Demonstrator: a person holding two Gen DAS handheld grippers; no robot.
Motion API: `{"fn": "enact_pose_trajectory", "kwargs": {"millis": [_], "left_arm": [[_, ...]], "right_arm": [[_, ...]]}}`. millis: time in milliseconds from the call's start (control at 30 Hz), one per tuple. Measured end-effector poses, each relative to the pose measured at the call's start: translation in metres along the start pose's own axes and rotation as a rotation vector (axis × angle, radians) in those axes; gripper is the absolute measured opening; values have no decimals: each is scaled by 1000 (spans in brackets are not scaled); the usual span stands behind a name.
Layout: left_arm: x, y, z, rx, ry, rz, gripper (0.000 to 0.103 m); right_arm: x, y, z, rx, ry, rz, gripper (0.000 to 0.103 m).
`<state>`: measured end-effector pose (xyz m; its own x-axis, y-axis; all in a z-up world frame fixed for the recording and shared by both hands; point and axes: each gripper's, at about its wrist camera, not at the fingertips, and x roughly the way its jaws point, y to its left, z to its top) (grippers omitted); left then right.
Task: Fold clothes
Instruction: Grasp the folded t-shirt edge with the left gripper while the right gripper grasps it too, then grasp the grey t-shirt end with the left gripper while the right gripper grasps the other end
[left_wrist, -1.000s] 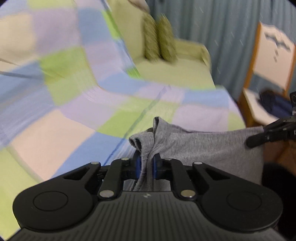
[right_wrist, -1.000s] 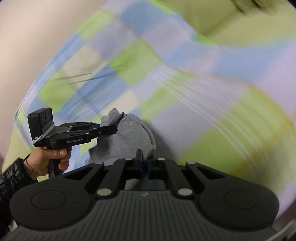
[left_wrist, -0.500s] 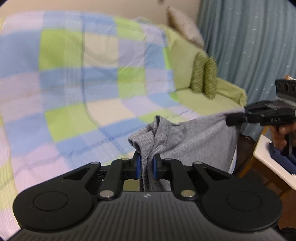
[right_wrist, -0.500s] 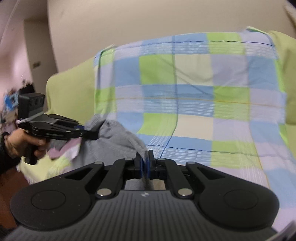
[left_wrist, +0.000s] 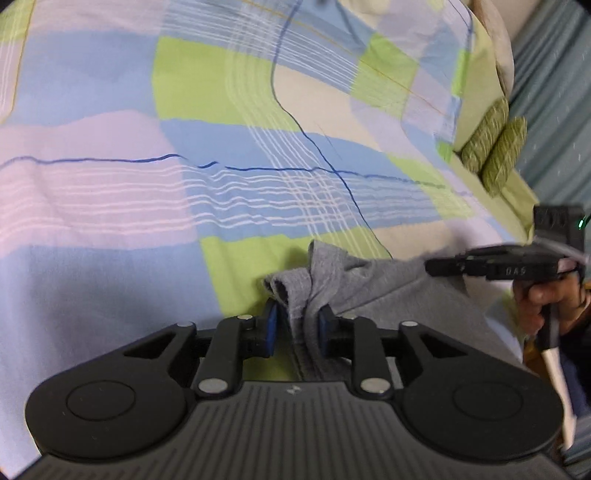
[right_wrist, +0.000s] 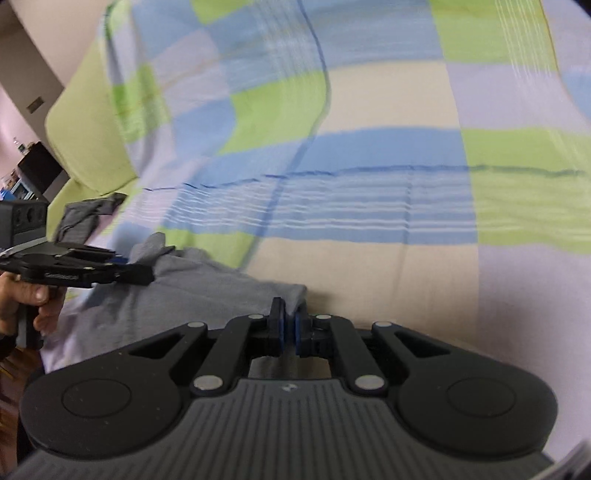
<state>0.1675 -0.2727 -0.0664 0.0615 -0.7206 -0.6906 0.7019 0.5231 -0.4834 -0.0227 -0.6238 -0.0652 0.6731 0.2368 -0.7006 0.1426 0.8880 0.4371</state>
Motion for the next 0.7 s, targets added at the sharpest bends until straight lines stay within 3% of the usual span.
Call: {"fn": "enact_pose_trajectory", "kwargs": {"millis": [67,167,333,433,500,600,700], "left_arm": [[-2,3,1,-26,-16,-1,36],[-8,1,3,-34,-55,40,39],[-37,-22,2,108,-108,150,41],[-59,-58,-14,385,-92,202,44],[-73,-84,-33,584,-75,191,46],[-85,-116,-65,801,-64,157,47],[-75,-138,-92,993,-14,194,47]], "right_arm": [[-6,-6,-3,24,-32,-8,6],[-19,-10,-5,34,-79,-91,11],[-69,27,-35,-100,-158,-180,17],[-96,64,-65,-281,-171,-184,22],[-105,92,-90,-416,-161,-212,23],[-111,124,-119,-559,-140,-254,23],[-111,146,-141,-640,-127,-276,23]]}}
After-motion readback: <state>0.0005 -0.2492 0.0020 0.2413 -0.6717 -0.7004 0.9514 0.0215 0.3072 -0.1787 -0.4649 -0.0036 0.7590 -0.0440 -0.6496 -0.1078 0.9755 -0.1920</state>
